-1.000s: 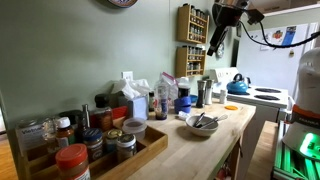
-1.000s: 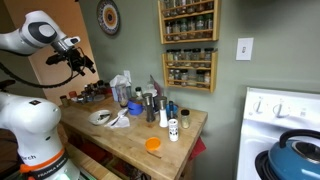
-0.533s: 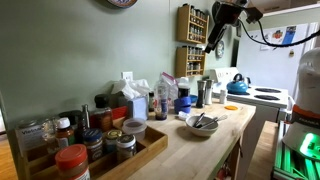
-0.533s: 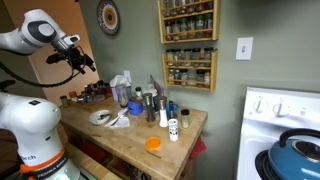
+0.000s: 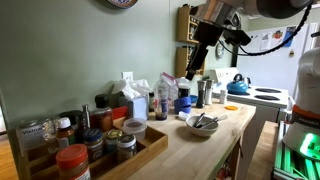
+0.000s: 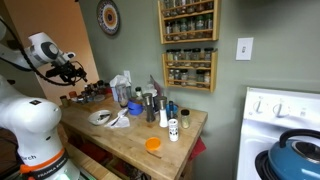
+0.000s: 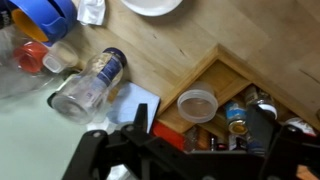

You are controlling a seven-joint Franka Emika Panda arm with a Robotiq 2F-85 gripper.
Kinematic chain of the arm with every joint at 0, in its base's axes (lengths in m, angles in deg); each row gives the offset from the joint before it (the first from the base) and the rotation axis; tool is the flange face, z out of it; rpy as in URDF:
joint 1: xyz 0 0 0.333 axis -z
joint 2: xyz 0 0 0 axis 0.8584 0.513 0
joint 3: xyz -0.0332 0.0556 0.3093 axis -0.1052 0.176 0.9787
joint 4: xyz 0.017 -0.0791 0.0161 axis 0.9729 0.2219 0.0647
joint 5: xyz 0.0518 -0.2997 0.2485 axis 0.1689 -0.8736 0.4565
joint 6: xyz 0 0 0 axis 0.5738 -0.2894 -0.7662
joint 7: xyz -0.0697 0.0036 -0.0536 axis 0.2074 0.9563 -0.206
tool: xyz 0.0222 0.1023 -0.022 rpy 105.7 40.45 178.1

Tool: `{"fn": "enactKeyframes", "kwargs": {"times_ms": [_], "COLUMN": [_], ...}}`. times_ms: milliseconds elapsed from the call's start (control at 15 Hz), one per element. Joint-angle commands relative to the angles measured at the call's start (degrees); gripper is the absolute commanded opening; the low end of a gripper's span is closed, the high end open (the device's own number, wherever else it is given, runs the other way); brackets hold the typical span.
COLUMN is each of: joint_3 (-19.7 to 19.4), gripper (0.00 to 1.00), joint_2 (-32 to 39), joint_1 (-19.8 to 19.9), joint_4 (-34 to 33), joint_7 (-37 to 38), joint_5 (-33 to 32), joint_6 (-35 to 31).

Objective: Move to container to the right side of the table

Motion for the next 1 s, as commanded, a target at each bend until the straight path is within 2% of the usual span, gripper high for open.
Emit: {"fn": "enactKeyframes", "kwargs": {"times_ms": [0,200,400,467,600,733,933], "joint_3": [-1.5,-2.4,-2.7,-2.2,0.3,0.9,-1.1], "gripper": [1.0,1.0,1.0,1.0,1.0,1.0,1.0], "joint_2": [3.6,10.1,11.4,13.2,16.3,20.2,29.8], "joint_1": [-1.7,-1.9,-2.0,-1.1,3.2,4.8,2.3], "joint_4": [-1.4,-5.2,-6.1,-6.7,-8.7,-11.1,-15.5], "joint_7": [0.5,-0.8,-1.0,0.0,9.6,17.5,22.8], "joint_5": [-2.5,-3.8,-4.0,-5.9,-13.6,-18.5,-17.5], "joint_6": [-0.3,-0.5,-0.5,-1.6,-1.5,0.9,-0.4]}}
